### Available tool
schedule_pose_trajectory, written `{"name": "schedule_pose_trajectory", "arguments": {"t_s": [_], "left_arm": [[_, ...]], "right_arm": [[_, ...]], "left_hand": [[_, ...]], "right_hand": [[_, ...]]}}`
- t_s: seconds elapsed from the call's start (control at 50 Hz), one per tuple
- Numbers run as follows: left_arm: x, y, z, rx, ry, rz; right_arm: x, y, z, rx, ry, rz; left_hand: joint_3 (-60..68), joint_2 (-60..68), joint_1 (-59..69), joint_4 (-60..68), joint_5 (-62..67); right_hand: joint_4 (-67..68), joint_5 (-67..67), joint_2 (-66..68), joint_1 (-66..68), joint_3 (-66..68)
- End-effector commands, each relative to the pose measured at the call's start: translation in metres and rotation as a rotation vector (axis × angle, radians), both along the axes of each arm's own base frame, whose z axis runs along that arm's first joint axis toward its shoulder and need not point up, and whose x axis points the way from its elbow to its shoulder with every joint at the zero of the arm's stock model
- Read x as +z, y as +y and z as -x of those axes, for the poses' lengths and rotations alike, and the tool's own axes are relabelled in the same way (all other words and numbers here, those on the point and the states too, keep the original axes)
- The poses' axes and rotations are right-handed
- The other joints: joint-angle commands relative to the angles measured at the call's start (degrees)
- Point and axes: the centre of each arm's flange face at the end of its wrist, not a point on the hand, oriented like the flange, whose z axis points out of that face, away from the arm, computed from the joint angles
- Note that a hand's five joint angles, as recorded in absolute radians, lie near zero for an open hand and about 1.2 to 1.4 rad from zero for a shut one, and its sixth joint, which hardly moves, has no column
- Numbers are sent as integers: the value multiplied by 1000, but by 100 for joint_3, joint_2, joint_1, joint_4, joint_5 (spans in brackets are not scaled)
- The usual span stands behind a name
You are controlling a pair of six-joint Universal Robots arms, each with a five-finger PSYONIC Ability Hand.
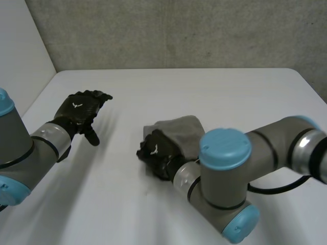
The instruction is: Fold the towel.
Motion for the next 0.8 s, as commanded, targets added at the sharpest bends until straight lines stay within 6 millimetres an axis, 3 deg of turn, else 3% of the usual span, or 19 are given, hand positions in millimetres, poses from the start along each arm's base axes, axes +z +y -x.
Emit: {"name": "schedule_pose_trajectory", "arguments": {"t_s": [0.02, 0.16, 0.18, 0.22, 0.28, 0.36, 0.38, 0.42, 0.44, 0.48, 0.5, 0.54, 0.56, 0.6, 0.8], "left_arm": [[17, 3, 16, -44, 21, 55], [56, 13, 59, -135, 114, 156], [56, 13, 59, -135, 115, 156], [68, 11, 76, -135, 186, 162], [64, 12, 98, -143, 236, 117], [44, 21, 132, -174, 245, -17], [44, 21, 132, -175, 245, -17], [21, 20, 147, -181, 235, -114], [21, 19, 147, -181, 235, -115], [-7, 16, 155, -167, 219, -202], [-7, 16, 155, -167, 219, -203], [-32, 13, 156, -125, 192, -266], [-32, 13, 156, -124, 192, -266], [-51, 12, 152, -74, 152, -295], [-76, 17, 132, 39, 68, -340]], "right_arm": [[29, -8, 7, -76, -72, 16], [83, -47, 47, -282, -342, -127], [83, -47, 47, -282, -342, -128], [97, -67, 69, -372, -450, -193], [99, -85, 92, -467, -497, -262], [90, -100, 116, -552, -483, -377], [90, -100, 117, -552, -483, -377], [77, -108, 125, -567, -454, -446], [77, -108, 125, -568, -454, -446], [61, -115, 127, -551, -434, -503], [61, -115, 127, -551, -434, -503], [51, -118, 122, -516, -422, -542], [51, -118, 122, -516, -422, -542], [40, -118, 116, -478, -402, -574], [2, -119, 90, -406, -338, -634]], "left_hand": [[444, 441, 424, 436, 240], [511, 508, 492, 504, 308], [511, 508, 492, 504, 308], [511, 508, 492, 504, 308], [528, 525, 508, 521, 325], [511, 509, 492, 504, 308], [511, 508, 492, 504, 308], [511, 508, 492, 504, 308], [511, 508, 492, 504, 308], [511, 508, 492, 504, 308], [511, 508, 492, 504, 308], [511, 508, 492, 504, 308], [511, 508, 492, 504, 308], [511, 508, 492, 504, 308], [478, 475, 458, 470, 274]], "right_hand": [[-5209, -5217, -5160, -4232, -5199], [-5299, -5307, -5250, -4323, -5289], [-5299, -5307, -5250, -4323, -5289], [-5299, -5307, -5250, -4323, -5289], [-5299, -5307, -5250, -4323, -5289], [-5299, -5307, -5250, -4323, -5289], [-5299, -5307, -5250, -4323, -5289], [-5299, -5307, -5250, -4323, -5289], [-5299, -5307, -5250, -4323, -5289], [-5299, -5307, -5250, -4323, -5289], [-5299, -5307, -5250, -4323, -5289], [-5299, -5307, -5250, -4323, -5289], [-5299, -5307, -5250, -4323, -5289], [-5299, -5307, -5250, -4323, -5289], [-5299, -5307, -5250, -4323, -5289]]}}
